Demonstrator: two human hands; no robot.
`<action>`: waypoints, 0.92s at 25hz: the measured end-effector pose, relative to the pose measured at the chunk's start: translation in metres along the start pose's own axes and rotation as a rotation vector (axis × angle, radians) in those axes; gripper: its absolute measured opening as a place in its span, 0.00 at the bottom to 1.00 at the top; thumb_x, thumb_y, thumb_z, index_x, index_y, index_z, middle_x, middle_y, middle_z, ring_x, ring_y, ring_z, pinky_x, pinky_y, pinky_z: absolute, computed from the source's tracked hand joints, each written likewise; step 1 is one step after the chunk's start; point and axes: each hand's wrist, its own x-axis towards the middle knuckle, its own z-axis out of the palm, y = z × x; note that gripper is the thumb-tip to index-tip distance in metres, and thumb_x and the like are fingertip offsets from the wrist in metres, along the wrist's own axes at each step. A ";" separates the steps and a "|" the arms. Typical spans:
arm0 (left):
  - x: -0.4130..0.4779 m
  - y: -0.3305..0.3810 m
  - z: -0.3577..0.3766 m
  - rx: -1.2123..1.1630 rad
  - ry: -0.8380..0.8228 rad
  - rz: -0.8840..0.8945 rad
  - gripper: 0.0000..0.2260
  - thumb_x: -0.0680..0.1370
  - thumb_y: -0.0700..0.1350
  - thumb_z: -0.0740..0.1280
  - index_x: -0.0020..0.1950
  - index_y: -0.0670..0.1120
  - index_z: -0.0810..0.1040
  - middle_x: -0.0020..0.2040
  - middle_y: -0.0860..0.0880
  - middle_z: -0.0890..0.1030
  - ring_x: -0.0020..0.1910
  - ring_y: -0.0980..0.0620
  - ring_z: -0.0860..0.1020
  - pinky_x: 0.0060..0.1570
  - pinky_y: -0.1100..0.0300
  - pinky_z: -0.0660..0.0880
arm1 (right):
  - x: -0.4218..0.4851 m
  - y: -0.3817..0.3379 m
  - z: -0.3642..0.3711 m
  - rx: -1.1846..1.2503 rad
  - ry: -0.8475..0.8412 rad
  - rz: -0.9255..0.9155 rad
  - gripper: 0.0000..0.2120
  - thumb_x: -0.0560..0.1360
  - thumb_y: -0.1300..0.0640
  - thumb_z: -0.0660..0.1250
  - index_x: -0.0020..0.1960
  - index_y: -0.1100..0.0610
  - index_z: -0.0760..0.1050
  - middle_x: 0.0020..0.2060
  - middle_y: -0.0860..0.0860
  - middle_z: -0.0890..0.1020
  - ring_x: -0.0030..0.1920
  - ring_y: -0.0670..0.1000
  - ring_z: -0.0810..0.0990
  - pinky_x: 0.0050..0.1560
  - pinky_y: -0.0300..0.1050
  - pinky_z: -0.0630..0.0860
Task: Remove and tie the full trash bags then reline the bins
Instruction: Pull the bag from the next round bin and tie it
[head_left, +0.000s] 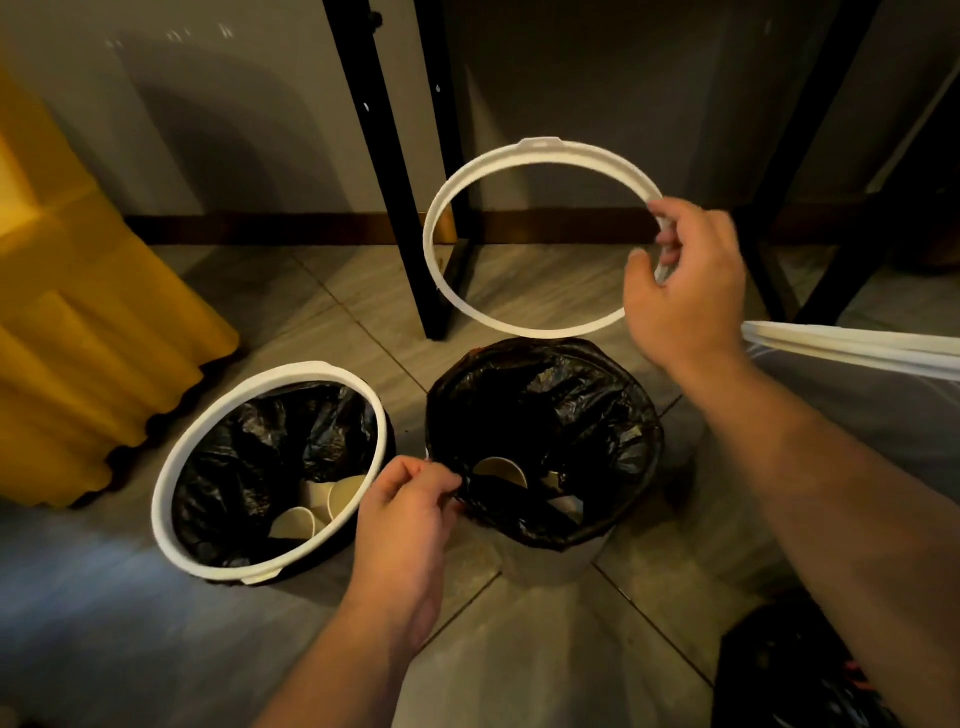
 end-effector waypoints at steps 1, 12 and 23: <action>0.001 0.002 0.002 0.008 -0.025 0.021 0.13 0.76 0.32 0.67 0.35 0.45 0.73 0.39 0.44 0.75 0.41 0.48 0.75 0.47 0.52 0.75 | -0.004 0.002 0.002 0.018 -0.062 0.047 0.18 0.76 0.56 0.67 0.66 0.51 0.76 0.49 0.49 0.77 0.45 0.47 0.76 0.48 0.40 0.75; 0.036 0.024 0.021 0.093 0.022 -0.085 0.09 0.80 0.37 0.66 0.52 0.48 0.84 0.44 0.47 0.87 0.37 0.54 0.85 0.39 0.58 0.80 | -0.034 0.048 0.044 -0.342 -0.789 0.363 0.12 0.82 0.52 0.62 0.62 0.52 0.78 0.51 0.53 0.83 0.50 0.58 0.79 0.46 0.46 0.71; 0.032 0.034 0.014 0.576 0.071 0.257 0.15 0.68 0.45 0.71 0.49 0.63 0.77 0.39 0.53 0.83 0.40 0.49 0.84 0.40 0.48 0.82 | -0.026 0.046 0.044 -0.213 -0.521 0.280 0.10 0.75 0.60 0.68 0.48 0.46 0.83 0.41 0.46 0.84 0.43 0.48 0.81 0.41 0.40 0.76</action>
